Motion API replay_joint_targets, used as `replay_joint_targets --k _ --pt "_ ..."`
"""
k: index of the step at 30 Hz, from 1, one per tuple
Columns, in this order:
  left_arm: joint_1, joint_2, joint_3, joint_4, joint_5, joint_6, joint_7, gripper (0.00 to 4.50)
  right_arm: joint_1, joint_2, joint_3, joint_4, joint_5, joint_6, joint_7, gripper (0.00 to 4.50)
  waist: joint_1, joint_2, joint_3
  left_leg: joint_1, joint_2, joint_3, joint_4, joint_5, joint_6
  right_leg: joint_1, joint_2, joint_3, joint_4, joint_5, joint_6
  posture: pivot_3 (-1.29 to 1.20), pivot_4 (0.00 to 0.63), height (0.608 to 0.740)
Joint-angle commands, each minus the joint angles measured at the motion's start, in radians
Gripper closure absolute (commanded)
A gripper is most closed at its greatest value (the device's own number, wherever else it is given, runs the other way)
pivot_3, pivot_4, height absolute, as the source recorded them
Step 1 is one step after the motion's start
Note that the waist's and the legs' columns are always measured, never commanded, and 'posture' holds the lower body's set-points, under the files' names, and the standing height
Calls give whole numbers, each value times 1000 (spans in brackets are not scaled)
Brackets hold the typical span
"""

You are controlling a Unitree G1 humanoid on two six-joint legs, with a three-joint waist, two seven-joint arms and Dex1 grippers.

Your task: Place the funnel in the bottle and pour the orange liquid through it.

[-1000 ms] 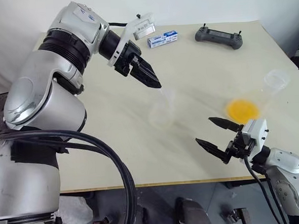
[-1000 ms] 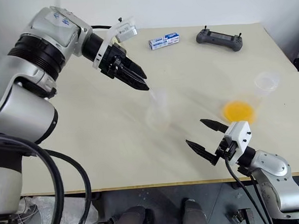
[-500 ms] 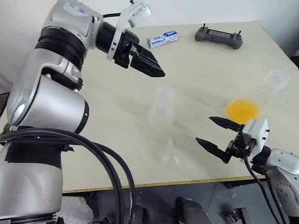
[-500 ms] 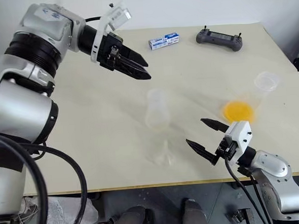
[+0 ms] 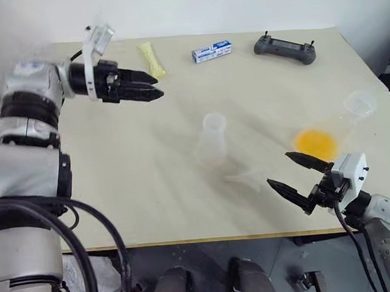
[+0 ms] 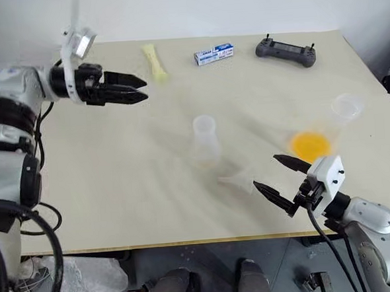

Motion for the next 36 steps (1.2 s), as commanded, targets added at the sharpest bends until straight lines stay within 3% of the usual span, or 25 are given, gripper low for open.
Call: replay_joint_targets --k 1,8,13,19,24,36 --pt "136 49 186 -226 -82 -69 60 28 5 -23 -63 -37 44 21 2 0 -1 0 0 0 0 0 0 0 0 0 0 0 0 0 0 0 150 740" --pt "596 91 429 -711 -191 10 215 28 22 -42 -96 -35 55 49 17 0 -4 0 0 2 0 -1 0 0 -1 0 -1 0 3 0 0 0 150 740" --pt "875 30 575 -946 -281 -24 275 28 16 -57 -102 -28 43 51 28 0 1 0 -1 3 0 -2 1 -1 -1 2 -1 0 3 0 0 0 150 740" --pt "1172 -29 576 -1133 -324 -48 238 28 -7 -97 -93 -22 42 58 67 0 -1 2 -3 5 -1 -1 -1 -1 -1 3 -2 1 2 0 0 0 150 740" --pt "1239 -57 525 -1169 -307 -83 237 28 -36 -113 -60 -7 30 54 103 0 5 2 -3 6 -1 -1 1 -1 -1 5 -2 1 1 0 0 0 150 740" --pt "1239 -141 483 -1138 -336 -189 176 28 -305 -207 114 234 -86 60 270 0 -3 2 -3 6 -1 1 0 -1 -1 4 -2 1 0 0 0 0 150 740"
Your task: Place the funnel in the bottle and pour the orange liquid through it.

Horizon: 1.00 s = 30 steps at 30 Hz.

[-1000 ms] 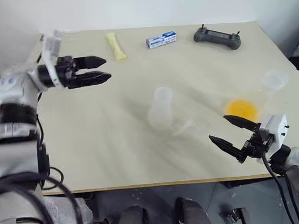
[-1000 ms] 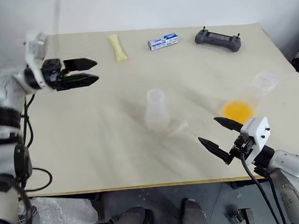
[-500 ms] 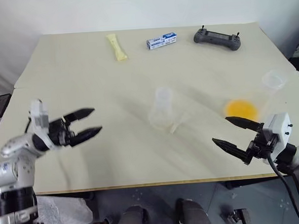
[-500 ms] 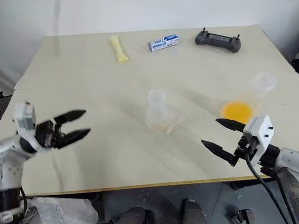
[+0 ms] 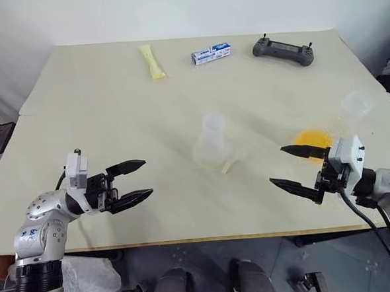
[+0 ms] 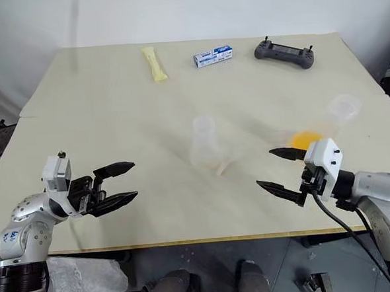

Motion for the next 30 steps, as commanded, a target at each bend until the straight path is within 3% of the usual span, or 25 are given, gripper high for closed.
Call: replay_joint_targets --k 1,14,21,30 --pt "-9 -30 2 17 -30 -70 -54 28 -123 -34 69 121 -46 1 68 0 -1 0 0 0 0 1 0 0 0 0 0 0 -1 0 0 0 150 740" --pt "-47 -46 -3 61 -43 -116 -88 28 -600 83 304 716 -246 -145 273 0 -15 0 0 -2 0 0 0 0 0 -1 0 -1 -1 0 0 0 150 740" --pt "-27 -47 9 32 -63 -117 -71 28 -743 173 342 925 -319 -244 326 0 -32 0 0 -2 1 -1 -1 0 0 -1 0 -2 -1 0 0 0 150 740" --pt "-4 -29 17 22 -74 -119 -79 28 -798 235 363 993 -365 -273 387 0 -32 1 0 -2 1 -2 -1 0 0 -2 -1 -2 -1 0 0 0 150 740"
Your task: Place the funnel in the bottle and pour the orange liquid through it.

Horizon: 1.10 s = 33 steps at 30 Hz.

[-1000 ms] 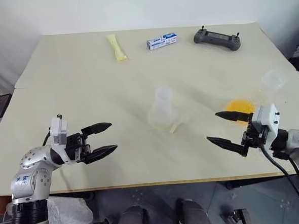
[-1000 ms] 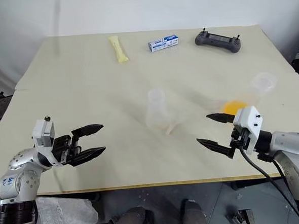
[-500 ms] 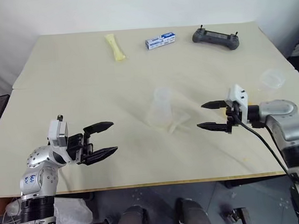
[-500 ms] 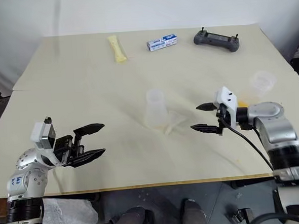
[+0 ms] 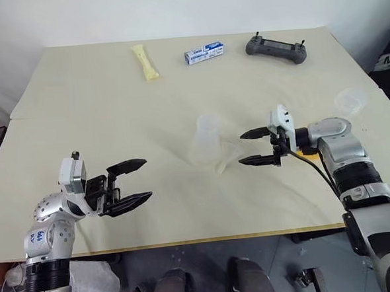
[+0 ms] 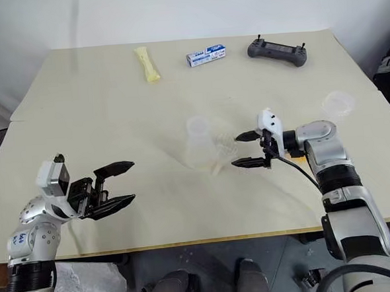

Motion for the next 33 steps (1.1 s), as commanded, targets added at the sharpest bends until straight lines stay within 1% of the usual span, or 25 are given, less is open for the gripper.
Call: replay_joint_targets --k 1,4,5,7,9,15,16,19,24,33 --pt "12 15 27 -34 -28 -9 -3 28 -27 11 -6 5 -6 -10 24 0 -1 0 0 0 0 0 0 0 0 0 0 0 0 0 0 0 150 740" --pt "15 19 22 -32 -31 -3 -13 0 -34 20 0 11 -16 -3 36 627 -2 0 0 0 0 0 0 0 0 0 0 0 0 0 0 0 150 740" --pt "15 20 20 -30 -30 -4 -16 0 -35 22 -1 12 -17 -4 40 922 -3 0 0 0 0 0 0 0 0 0 0 0 0 0 0 0 150 740" --pt "11 24 17 -21 -24 -10 -22 0 -36 27 -6 11 -17 -4 42 1698 -4 0 0 0 0 0 0 0 0 0 0 0 0 0 0 0 150 740" --pt "3 27 15 -8 -19 -16 -28 0 -38 35 -8 8 -16 0 36 2268 -7 0 0 0 0 0 0 0 0 0 0 0 0 0 0 0 150 740" --pt "-8 21 7 4 -15 -23 -39 0 -17 31 -21 -35 -5 15 31 4300 -19 0 0 0 0 -1 -1 0 0 0 0 0 0 0 0 0 150 740" --pt "-11 21 5 7 -16 -23 -43 0 -12 29 -22 -45 -2 19 31 4408 -19 0 0 0 0 -1 -1 0 0 0 0 0 0 0 0 0 150 740" --pt "-19 23 -4 22 -14 -24 -62 0 16 15 -28 -92 5 38 32 4408 -19 0 0 0 0 -1 -1 0 -1 0 0 -1 0 0 0 0 150 740" --pt "-65 33 -16 92 4 -41 -106 0 108 -33 -63 -283 47 126 3 4408 -16 0 0 0 -1 -1 -1 0 -1 0 -1 -1 0 0 0 0 150 740" --pt "-164 16 -54 217 41 -81 -152 0 312 -143 -151 -625 129 273 -63 4408 -12 0 0 -1 -1 0 -1 0 0 0 -1 -2 0 0 0 0 150 740"
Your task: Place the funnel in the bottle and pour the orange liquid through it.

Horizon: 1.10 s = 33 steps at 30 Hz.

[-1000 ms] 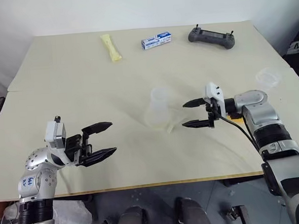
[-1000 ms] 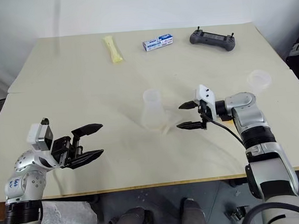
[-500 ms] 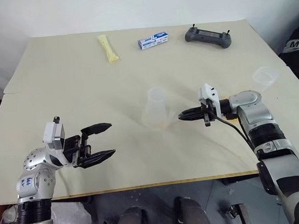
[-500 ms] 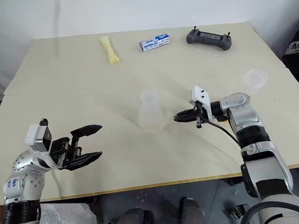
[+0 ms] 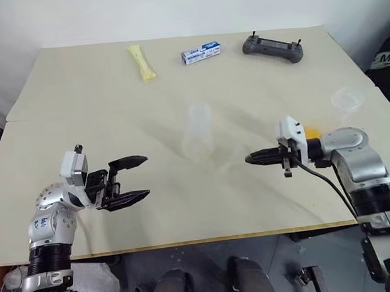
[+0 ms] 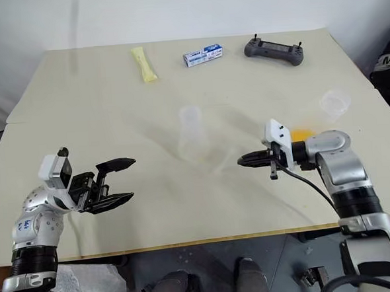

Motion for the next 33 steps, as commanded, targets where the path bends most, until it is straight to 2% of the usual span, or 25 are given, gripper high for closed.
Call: replay_joint_targets --k 1,9,16,23,33 --pt "-36 -4 -13 32 10 -22 -30 0 43 -40 -73 -153 59 54 -46 4408 1 0 0 0 0 0 0 0 0 0 0 0 0 0 0 0 150 740" --pt "-142 -5 -38 171 41 -58 -66 0 98 -74 -214 -430 91 145 -269 4408 15 0 0 0 0 1 0 0 0 0 0 0 0 0 0 0 150 740" --pt "-243 -18 -62 301 66 -102 -100 0 1 -141 -219 -560 75 231 -390 4408 25 0 0 -1 -1 1 1 0 0 0 0 0 0 0 0 0 150 740" --pt "-338 -24 -98 436 85 -153 -126 0 -169 -178 -133 -541 46 224 -395 4408 21 0 0 -1 0 2 0 0 0 -1 1 0 0 0 0 0 150 740" --pt "-406 0 -199 524 60 -215 -126 0 -370 -134 54 -378 -36 55 -282 4408 21 0 0 -2 -1 2 0 0 1 -2 0 0 0 0 0 0 150 740"
